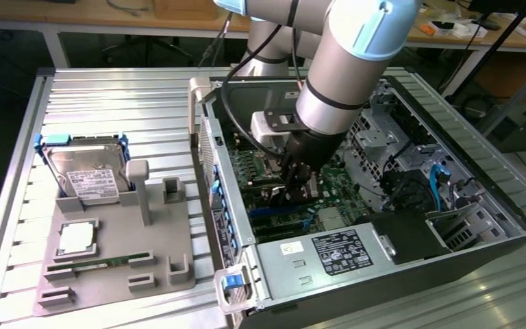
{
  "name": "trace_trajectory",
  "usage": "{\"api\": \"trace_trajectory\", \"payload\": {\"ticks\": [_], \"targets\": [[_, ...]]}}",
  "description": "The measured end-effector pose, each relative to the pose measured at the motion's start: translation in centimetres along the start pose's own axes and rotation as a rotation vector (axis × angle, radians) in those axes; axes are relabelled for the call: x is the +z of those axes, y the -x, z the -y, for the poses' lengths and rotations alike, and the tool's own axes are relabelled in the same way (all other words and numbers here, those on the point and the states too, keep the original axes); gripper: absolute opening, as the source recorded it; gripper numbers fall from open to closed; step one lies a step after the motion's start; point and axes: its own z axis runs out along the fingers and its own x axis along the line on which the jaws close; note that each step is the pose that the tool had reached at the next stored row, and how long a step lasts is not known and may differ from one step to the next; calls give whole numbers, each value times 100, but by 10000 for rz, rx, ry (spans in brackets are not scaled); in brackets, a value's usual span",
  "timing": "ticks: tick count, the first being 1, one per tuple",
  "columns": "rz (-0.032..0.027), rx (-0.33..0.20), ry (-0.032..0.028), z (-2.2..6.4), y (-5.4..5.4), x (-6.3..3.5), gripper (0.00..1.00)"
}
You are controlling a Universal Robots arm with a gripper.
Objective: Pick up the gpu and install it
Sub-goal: 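Insert the gpu into the slot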
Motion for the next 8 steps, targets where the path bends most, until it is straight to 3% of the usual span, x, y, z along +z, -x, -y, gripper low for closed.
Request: {"api": "trace_trajectory", "payload": {"ticks": [8], "targets": [[-1,-1,1,1,6,22,27]]}}
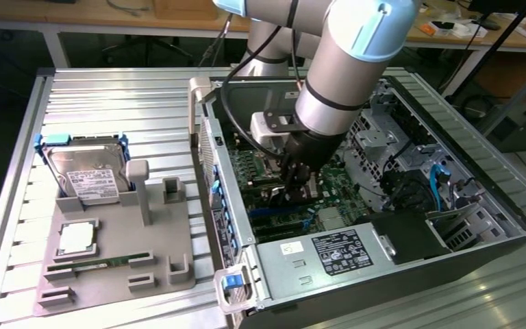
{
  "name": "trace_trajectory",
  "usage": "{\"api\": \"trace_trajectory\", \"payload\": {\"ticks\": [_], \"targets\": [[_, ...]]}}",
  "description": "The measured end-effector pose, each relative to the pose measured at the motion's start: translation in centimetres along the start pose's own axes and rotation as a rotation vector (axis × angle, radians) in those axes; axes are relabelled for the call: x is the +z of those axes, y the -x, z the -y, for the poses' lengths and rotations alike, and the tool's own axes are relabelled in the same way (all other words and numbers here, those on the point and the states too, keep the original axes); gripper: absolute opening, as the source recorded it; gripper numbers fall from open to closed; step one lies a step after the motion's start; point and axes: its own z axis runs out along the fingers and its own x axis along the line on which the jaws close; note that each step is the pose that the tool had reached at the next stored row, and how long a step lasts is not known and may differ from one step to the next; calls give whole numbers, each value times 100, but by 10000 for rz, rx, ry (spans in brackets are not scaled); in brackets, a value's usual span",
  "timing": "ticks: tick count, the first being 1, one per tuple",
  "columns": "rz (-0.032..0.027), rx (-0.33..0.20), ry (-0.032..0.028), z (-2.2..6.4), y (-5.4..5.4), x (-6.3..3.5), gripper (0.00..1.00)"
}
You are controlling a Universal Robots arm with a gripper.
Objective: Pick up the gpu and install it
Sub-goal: 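Insert the gpu into the slot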
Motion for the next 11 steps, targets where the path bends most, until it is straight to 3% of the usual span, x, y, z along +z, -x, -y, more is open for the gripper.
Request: {"api": "trace_trajectory", "payload": {"ticks": [11], "targets": [[2,0,-1,0,4,32,27]]}}
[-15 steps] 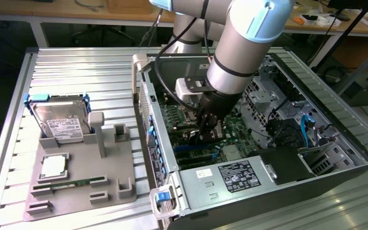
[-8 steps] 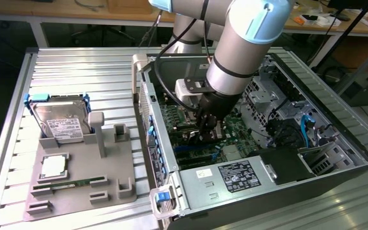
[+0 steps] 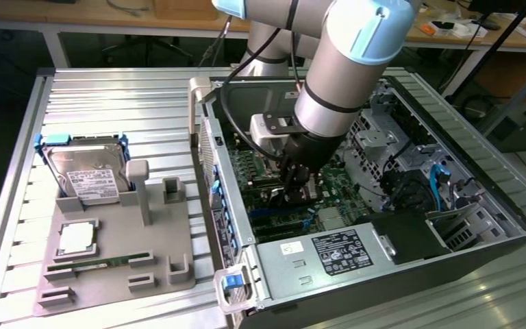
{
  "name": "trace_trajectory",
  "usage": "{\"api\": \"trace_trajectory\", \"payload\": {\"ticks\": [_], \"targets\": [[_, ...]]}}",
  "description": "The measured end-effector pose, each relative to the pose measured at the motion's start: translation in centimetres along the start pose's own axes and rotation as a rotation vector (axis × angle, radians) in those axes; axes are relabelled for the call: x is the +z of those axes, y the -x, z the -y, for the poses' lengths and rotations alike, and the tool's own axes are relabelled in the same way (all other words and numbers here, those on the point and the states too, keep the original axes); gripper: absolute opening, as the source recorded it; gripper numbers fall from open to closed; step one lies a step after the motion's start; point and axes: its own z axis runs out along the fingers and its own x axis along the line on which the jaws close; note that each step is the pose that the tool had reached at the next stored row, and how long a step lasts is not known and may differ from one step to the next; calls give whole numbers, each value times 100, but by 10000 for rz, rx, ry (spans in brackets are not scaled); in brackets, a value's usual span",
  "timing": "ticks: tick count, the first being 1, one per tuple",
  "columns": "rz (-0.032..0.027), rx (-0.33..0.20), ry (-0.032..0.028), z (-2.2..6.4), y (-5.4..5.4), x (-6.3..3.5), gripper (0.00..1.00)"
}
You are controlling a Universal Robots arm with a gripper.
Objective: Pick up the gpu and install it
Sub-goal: 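Insert the gpu into the slot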
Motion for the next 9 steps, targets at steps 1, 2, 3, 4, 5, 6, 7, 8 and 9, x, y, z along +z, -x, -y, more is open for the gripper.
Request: {"api": "trace_trajectory", "payload": {"ticks": [1,2,3,4,5,6,7,8,9], "targets": [[0,0,0,0,2,2,27],[1,0,0,0,5,4,27],[-1,0,1,0,10,4,27],[0,0,0,0,13,5,27],[-1,-1,0,0,17,5,27],[-1,-1,0,0,17,5,27],[-1,-1,0,0,18,5,27],[-1,-1,1,0,18,5,27],[-1,-1,1,0,19,5,27]]}}
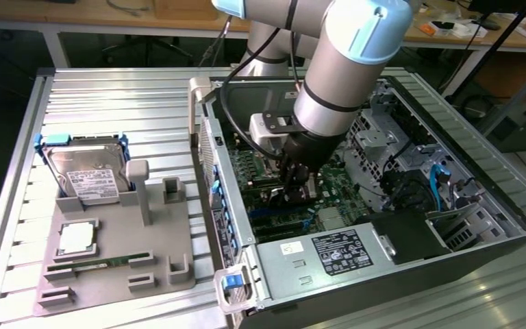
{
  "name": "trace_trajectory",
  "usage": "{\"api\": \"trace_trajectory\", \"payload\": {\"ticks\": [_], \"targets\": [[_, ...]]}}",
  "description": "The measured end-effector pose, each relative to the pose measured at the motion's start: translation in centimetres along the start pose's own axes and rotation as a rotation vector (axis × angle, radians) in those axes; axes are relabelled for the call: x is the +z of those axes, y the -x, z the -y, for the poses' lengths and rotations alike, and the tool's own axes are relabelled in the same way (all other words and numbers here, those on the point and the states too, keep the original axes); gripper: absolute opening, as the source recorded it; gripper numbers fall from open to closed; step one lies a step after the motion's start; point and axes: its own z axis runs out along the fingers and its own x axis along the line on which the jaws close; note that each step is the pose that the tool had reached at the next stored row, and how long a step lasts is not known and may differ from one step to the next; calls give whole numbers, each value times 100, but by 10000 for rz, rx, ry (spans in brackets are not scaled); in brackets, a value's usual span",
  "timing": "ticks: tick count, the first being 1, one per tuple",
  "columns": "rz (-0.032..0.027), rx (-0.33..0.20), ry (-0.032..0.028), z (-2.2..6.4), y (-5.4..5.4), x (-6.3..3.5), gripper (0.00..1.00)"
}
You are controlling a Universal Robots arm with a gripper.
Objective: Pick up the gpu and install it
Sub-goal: 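Insert the gpu into the slot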
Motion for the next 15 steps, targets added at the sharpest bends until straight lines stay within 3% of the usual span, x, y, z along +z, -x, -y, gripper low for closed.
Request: {"api": "trace_trajectory", "payload": {"ticks": [15], "targets": [[2,-2,0,1,-31,-6,27]]}}
